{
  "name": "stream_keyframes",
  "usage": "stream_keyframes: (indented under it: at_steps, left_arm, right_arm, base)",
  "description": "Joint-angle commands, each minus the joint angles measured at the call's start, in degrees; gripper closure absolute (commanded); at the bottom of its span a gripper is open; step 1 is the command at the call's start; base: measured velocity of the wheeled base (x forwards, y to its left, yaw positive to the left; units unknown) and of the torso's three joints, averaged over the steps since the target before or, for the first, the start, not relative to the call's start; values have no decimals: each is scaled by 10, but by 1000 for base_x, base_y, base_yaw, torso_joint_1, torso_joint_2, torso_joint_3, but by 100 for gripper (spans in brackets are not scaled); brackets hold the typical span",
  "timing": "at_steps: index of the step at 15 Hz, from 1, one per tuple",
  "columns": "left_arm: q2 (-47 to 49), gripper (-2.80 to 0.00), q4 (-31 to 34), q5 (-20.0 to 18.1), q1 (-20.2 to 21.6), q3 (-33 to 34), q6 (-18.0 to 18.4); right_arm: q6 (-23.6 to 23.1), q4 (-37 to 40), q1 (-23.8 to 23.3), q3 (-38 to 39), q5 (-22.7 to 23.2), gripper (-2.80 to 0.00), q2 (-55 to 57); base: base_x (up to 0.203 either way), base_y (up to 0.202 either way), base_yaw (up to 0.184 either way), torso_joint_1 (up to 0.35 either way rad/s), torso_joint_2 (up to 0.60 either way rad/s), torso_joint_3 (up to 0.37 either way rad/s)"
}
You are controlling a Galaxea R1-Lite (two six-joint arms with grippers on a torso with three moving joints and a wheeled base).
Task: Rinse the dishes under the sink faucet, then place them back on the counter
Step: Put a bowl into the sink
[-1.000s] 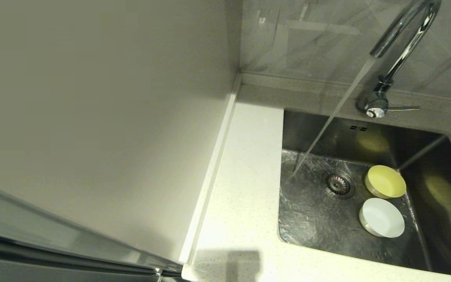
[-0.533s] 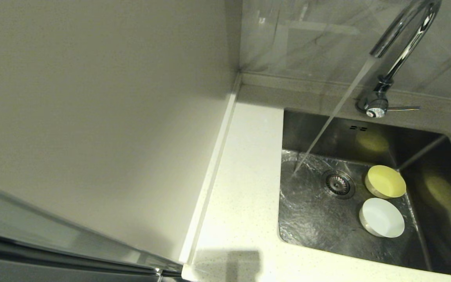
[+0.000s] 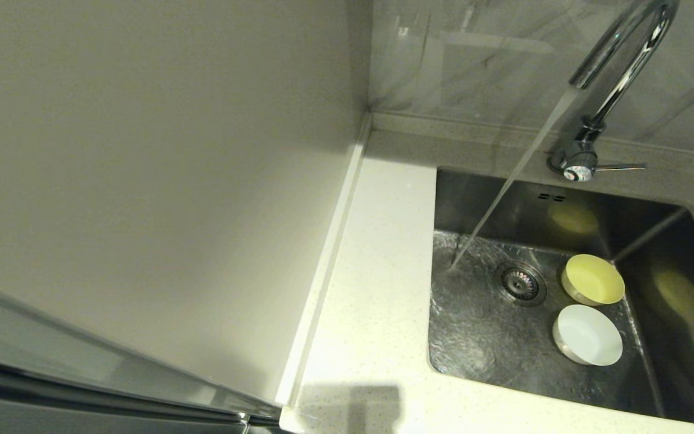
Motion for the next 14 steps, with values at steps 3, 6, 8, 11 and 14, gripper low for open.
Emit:
stream_keyframes:
  at_steps: [3,6,8,11,14]
  left_arm:
    - [-2,0,0,0,0,0,0]
    - [-2,0,0,0,0,0,0]
    - [-2,0,0,0,0,0,0]
    - [-2,0,0,0,0,0,0]
    - [-2,0,0,0,0,0,0]
  right_arm:
    - [0,3,3,1,1,-280,-3]
    - [0,3,9,4,1,-280,-5]
    - [1,3,10,4,1,-280,-4]
    - [0,3,13,4,1,-280,-4]
    - [1,2,14,3,1,0,-4]
  base:
    - [0,0,0,0,0,0]
    - [0,0,0,0,0,0]
    - [0,0,0,0,0,0]
    - [0,0,0,0,0,0]
    - [0,0,0,0,0,0]
